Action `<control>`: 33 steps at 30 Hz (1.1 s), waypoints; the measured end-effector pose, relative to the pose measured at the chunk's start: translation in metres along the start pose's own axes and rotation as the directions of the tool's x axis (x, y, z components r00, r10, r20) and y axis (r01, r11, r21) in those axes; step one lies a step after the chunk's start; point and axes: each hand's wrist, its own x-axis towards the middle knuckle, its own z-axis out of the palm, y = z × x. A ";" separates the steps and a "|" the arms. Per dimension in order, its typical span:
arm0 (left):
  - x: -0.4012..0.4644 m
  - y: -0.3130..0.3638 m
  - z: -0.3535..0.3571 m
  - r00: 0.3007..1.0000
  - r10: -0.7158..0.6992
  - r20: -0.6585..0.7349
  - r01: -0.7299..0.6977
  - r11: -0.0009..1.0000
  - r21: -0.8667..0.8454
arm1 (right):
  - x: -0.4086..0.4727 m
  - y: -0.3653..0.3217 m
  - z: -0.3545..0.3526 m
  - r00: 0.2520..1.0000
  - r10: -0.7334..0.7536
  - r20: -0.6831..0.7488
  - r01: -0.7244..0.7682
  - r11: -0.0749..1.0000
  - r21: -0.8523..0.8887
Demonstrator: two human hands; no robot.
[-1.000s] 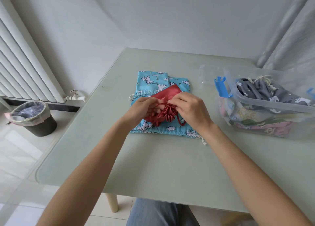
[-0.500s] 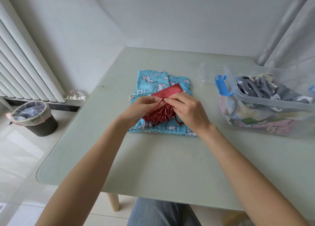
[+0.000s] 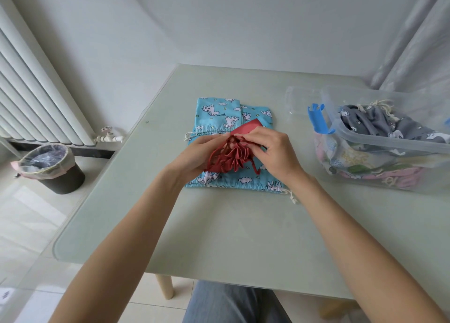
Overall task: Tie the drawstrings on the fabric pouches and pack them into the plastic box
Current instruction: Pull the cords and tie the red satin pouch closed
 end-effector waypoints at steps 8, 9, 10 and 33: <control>0.003 0.001 0.002 0.999 0.001 -0.041 0.006 0.984 0.177 | 0.001 0.001 -0.007 0.973 -0.222 0.061 0.230 0.929 -0.291; 0.004 0.001 0.002 0.999 0.011 -0.052 -0.002 0.986 0.167 | 0.001 0.001 -0.008 0.973 -0.218 0.075 0.230 0.928 -0.293; 0.004 0.001 0.001 0.998 0.026 -0.050 -0.018 0.988 0.153 | 0.002 0.001 -0.009 0.977 -0.197 0.084 0.213 0.940 -0.266; -0.003 0.007 0.005 0.964 0.158 -0.213 -0.113 0.972 0.207 | 0.001 -0.011 -0.002 0.897 0.434 0.088 -0.437 0.837 0.329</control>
